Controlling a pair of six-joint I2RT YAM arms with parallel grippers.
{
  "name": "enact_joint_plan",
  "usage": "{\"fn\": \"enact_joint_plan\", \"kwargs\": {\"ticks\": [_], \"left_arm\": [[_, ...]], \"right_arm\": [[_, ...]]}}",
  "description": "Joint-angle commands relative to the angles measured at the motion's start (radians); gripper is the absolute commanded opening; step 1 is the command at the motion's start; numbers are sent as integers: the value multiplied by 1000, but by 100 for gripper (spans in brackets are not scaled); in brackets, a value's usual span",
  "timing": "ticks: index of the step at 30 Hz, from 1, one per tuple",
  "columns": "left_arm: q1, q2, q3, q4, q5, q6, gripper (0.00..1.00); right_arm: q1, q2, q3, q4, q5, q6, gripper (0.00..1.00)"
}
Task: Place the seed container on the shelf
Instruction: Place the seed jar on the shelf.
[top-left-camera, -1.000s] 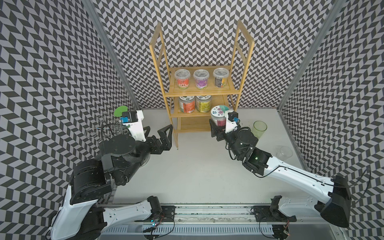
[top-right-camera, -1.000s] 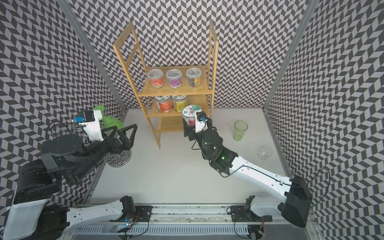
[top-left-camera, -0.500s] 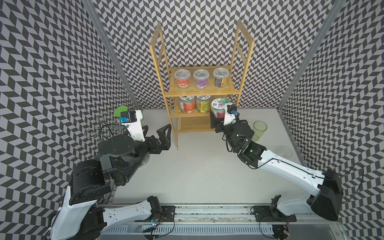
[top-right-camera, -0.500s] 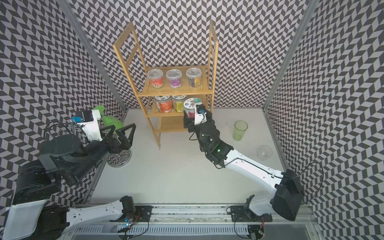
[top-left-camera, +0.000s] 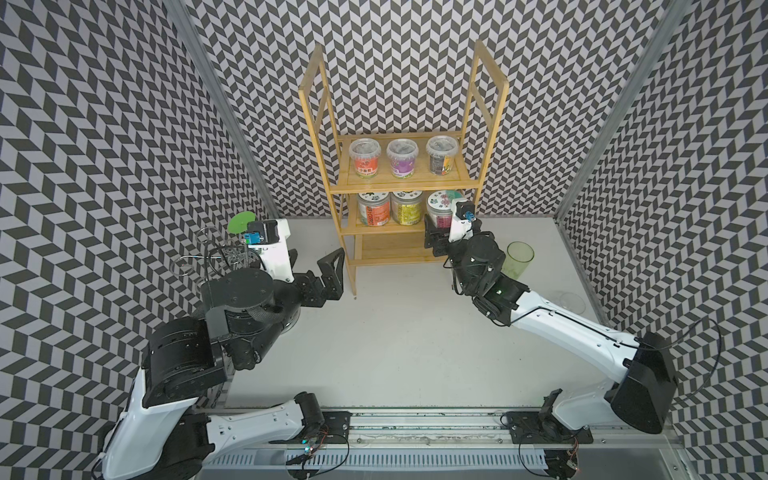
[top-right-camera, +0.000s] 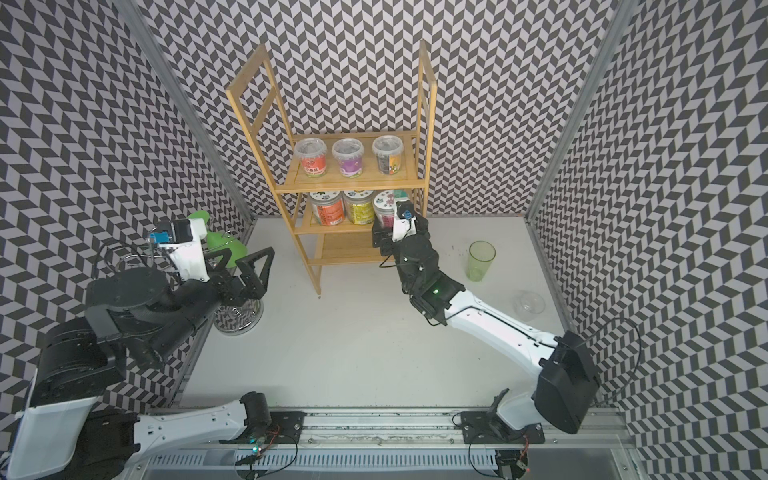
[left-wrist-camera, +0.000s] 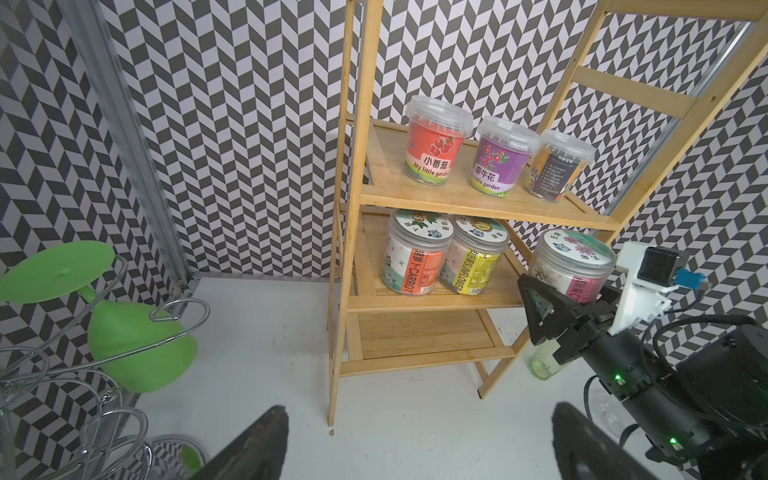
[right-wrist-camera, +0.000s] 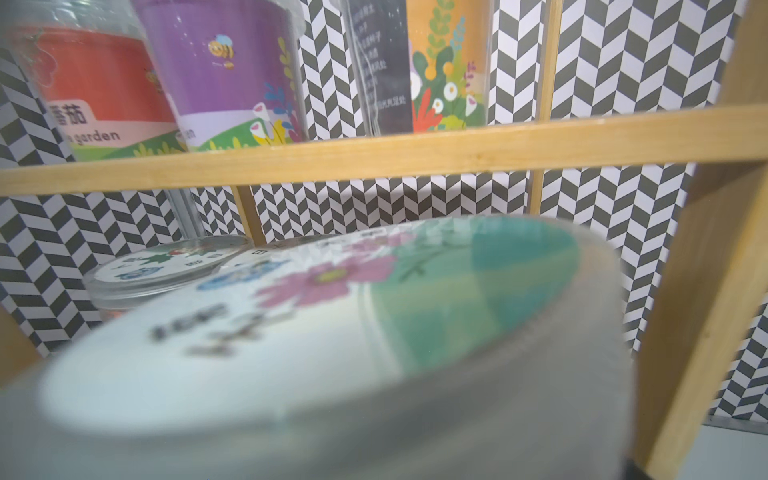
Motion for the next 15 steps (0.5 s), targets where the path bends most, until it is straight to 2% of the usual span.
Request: {"fn": "enact_joint_plan", "kwargs": {"ticks": [1, 15], "left_arm": [[-1, 8, 10, 26, -16, 28, 100], [0, 6, 6, 22, -19, 37, 99]], "right_arm": [[-9, 7, 47, 89, 5, -2, 75], [-35, 52, 92, 75, 0, 9, 77]]}}
